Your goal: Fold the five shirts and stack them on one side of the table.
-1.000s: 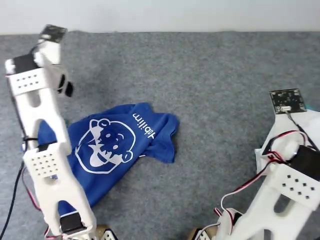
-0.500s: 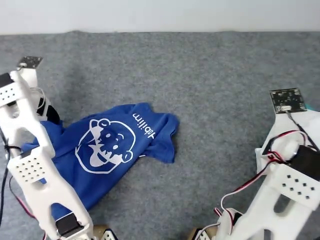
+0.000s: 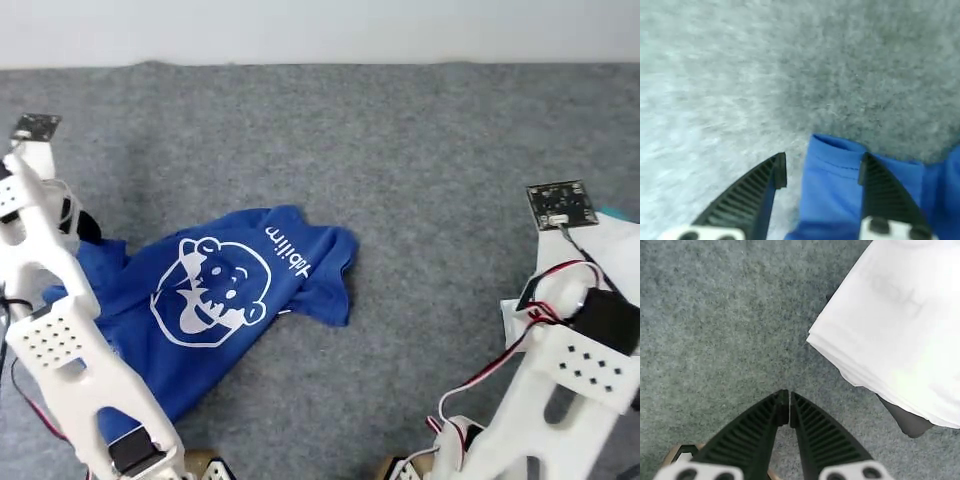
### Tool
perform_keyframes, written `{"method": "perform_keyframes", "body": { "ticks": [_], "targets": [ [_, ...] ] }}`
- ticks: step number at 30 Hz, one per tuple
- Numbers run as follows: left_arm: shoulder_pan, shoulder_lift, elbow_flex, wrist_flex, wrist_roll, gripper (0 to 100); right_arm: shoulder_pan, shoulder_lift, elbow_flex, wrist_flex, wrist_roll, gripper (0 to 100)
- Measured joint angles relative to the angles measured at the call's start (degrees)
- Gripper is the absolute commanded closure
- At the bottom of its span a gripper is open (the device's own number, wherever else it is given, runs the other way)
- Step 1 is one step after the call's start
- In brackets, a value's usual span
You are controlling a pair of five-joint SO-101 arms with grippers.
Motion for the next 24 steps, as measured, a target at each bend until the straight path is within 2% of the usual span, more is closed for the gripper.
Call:
{"method": "perform_keyframes", "body": {
  "ticks": [12,21,24],
  "targets": [
    [1.1,6.9,-3.4,-0.8,-0.3,77,-0.6,0.0,0.0,0.0,0.0,98.8],
    [5.0,9.2,-4.8,2.6,-1.0,98,-0.6,0.0,0.0,0.0,0.0,98.8],
    [7.2,9.6,-5.4,4.7,-3.8,98,-0.6,0.0,0.0,0.0,0.0,98.8]
  ]
}}
